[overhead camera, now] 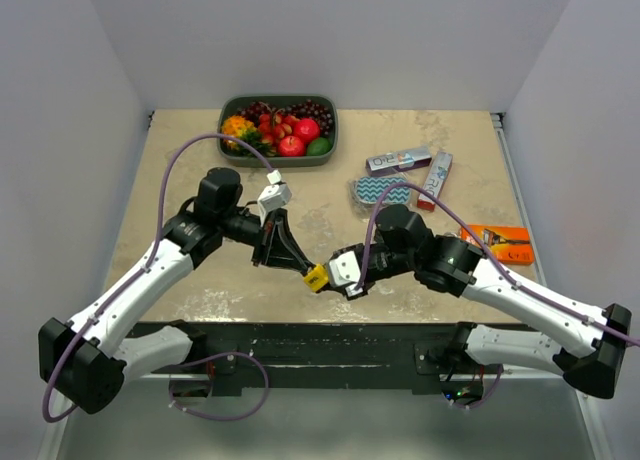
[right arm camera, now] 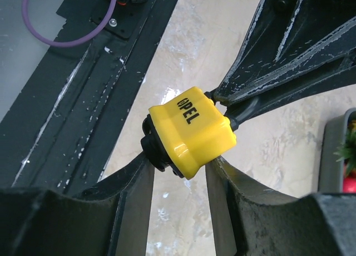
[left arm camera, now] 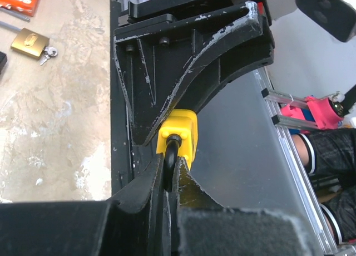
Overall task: Lock with the key
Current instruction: Adjust the lock.
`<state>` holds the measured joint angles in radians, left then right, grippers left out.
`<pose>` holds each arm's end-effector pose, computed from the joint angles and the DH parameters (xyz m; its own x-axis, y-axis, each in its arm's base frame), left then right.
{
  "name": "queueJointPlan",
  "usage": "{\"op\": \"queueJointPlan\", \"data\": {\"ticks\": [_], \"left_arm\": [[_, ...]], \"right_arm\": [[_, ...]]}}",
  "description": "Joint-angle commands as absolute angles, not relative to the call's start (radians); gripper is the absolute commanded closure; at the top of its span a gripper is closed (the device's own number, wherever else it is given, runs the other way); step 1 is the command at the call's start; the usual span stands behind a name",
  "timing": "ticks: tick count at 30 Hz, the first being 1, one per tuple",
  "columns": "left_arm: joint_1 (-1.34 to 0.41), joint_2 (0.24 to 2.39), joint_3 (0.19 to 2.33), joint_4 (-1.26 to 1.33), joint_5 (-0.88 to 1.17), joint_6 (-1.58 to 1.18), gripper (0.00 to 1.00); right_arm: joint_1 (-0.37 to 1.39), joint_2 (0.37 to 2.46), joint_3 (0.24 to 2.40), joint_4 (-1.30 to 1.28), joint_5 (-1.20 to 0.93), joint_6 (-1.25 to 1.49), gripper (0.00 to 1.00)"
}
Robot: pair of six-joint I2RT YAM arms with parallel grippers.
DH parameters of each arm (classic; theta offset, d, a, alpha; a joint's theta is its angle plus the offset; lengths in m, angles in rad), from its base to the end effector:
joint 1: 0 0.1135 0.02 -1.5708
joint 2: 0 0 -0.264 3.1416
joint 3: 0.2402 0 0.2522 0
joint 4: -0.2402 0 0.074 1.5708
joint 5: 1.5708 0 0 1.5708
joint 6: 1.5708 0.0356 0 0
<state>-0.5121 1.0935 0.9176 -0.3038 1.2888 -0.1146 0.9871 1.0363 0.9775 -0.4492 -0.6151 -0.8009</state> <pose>0.1792 -0.1400 0.3255 -0.5002 0.2447 -0.8306 0.8274 -0.1480 -0.5418 0.1061 0.1979 0.3360 0.5022 -0.3036 -0.8097 -0.8602 -0.2709 -0.4319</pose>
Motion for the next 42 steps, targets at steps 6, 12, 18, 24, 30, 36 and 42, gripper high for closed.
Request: {"op": "queueJointPlan", "data": {"ticks": [6, 12, 18, 24, 30, 36, 42], "left_arm": [[-0.534, 1.06, 0.908, -0.273, 1.065, -0.06, 1.0], [-0.535, 1.052, 0.904, -0.264, 1.046, -0.066, 1.0], [-0.551, 1.04, 0.893, -0.296, 1.022, -0.032, 1.0], [-0.563, 1.028, 0.856, -0.276, 1.026, -0.055, 1.0], [-0.577, 1.023, 0.831, -0.275, 1.002, -0.055, 1.0], [-0.577, 1.012, 0.795, -0.217, 0.98, -0.124, 1.0], [-0.577, 1.0, 0.779, -0.209, 0.982, -0.141, 1.0]], "right_arm": [[0.999, 1.042, 1.048, -0.249, -0.646, -0.689, 0.57], [0.996, 1.048, 1.034, -0.19, -0.626, -0.614, 0.6], [0.976, 1.072, 1.048, -0.146, -0.643, -0.54, 0.64], [0.917, 1.101, 1.055, -0.038, -0.664, -0.414, 0.7], [0.887, 1.114, 1.06, 0.04, -0.686, -0.351, 0.72], [0.885, 1.104, 1.028, 0.187, -0.628, -0.198, 0.72], [0.881, 1.089, 0.97, 0.297, -0.509, -0.066, 0.73]]}}
